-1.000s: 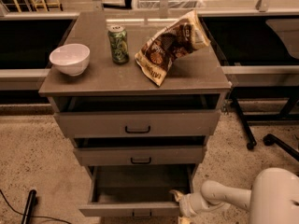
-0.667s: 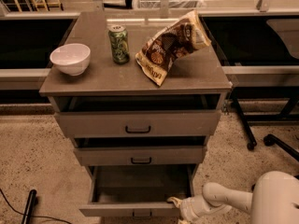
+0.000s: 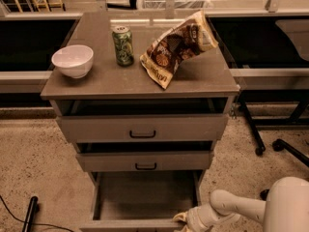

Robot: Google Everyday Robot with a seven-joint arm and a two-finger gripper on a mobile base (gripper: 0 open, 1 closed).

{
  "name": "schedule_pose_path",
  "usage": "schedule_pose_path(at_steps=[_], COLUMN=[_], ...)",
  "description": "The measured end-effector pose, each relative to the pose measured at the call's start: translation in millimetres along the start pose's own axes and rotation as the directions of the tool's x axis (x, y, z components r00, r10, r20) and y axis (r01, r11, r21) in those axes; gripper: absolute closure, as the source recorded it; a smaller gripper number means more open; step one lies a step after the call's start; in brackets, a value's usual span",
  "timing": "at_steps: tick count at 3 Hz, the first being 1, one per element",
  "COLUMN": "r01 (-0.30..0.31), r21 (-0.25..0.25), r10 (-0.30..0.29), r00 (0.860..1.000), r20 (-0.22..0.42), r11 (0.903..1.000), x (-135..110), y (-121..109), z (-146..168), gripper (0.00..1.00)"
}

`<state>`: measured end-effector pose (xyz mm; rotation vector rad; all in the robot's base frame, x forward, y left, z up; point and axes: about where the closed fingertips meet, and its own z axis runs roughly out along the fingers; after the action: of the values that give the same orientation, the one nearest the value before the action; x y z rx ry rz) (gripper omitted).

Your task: Open bottom drawer

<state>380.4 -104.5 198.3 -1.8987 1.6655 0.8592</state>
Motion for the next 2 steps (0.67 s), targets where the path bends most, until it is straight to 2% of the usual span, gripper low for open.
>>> schedule_pose_path(at_steps=[1, 2], r01=[0.009, 0.089], r21=[-0.002, 0.01], r10=[-0.009, -0.089], r00=[1.0, 0.995], r20=[0.003, 0.052], r11=[1.0, 0.996], x=[-2, -26], y=[0, -2], z=[0, -14], gripper=[0.67, 0.41])
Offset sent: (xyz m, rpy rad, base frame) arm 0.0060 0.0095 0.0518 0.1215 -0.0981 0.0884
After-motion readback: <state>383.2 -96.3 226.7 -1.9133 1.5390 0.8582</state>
